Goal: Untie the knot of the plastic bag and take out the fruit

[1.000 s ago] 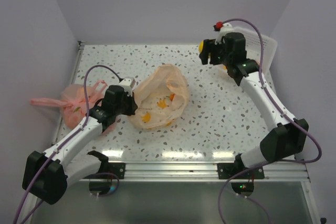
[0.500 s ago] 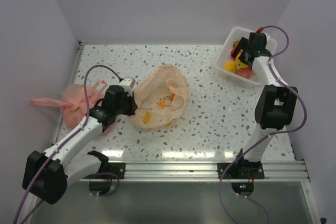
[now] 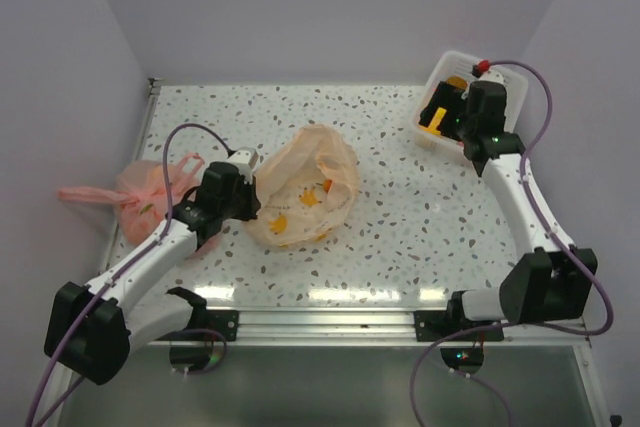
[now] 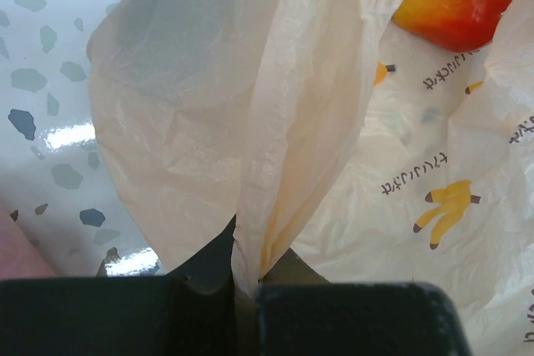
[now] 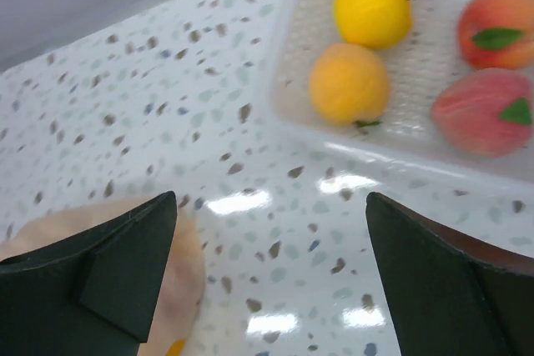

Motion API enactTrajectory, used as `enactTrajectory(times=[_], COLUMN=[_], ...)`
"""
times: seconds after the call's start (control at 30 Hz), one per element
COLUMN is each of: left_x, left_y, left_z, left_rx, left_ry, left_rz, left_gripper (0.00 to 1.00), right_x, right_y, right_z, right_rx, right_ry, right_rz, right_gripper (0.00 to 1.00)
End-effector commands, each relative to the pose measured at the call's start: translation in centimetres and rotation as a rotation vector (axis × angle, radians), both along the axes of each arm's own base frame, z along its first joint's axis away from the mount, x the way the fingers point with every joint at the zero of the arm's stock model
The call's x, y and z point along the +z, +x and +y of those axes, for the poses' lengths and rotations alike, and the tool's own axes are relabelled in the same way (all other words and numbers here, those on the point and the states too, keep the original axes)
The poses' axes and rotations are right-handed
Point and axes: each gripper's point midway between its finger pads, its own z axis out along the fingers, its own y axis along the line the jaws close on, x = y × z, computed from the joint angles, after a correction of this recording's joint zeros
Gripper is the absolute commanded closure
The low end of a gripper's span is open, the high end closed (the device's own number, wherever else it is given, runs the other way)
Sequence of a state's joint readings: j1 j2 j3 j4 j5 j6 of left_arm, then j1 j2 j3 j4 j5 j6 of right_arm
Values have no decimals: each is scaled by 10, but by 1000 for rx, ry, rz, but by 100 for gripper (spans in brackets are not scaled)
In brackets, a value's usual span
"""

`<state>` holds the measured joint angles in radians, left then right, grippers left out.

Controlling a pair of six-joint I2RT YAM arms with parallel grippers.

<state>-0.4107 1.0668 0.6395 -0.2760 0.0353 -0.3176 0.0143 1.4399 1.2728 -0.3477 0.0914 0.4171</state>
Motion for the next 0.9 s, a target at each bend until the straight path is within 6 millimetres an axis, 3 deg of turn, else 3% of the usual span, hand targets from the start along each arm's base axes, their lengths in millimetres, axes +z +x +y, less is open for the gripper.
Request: enactTrajectory(times=[0.0, 0.03, 0.07, 0.1, 0.17, 0.2, 0.27, 0.3, 0.37, 0.4, 0.5, 0.63, 0.77, 0.87], left_x=[18, 27, 35, 60, 81, 106, 118, 118, 103, 80, 37, 15, 2, -1], left_y=[16, 21, 22, 33, 35, 34, 26, 12, 2, -5, -15, -25, -31, -31], left_z=[8, 9, 11, 7, 2, -15, -34, -57, -66, -66, -52, -48, -44, -35], left_rx=[34, 49, 61, 69, 76, 42, 32, -30, -30, -32, 21, 41, 67, 118], left_ry=[41, 51, 58, 41, 27, -3, -25, -29, -17, 10, 55, 23, 15, 21], left_rz=[-47, -61, -61, -104, -115, -158, -177, -178, -145, -95, -14, 8, 35, 25], left_gripper=[100, 100, 100, 100, 100, 100, 100, 100, 100, 100, 100, 100, 100, 100], right_x=[34, 30, 39, 42, 44, 53, 55, 58, 52, 50, 34, 10, -22, -34], right_y=[-32, -45, -56, -64, -83, -92, -110, -117, -131, -134, -150, -174, -182, -186], right_z=[73, 99, 109, 120, 149, 158, 186, 194, 216, 222, 244, 274, 297, 316], right_rx=[286, 377, 415, 452, 548, 580, 670, 700, 770, 786, 853, 938, 975, 990], right_ry=[27, 44, 51, 60, 80, 89, 120, 129, 140, 140, 123, 90, 60, 66], right_rz=[-103, -97, -124, -133, -146, -175, -188, -203, -201, -199, -160, -117, -34, -13], right_gripper=[1, 1, 1, 1, 1, 1, 1, 1, 1, 1, 1, 1, 3, 4])
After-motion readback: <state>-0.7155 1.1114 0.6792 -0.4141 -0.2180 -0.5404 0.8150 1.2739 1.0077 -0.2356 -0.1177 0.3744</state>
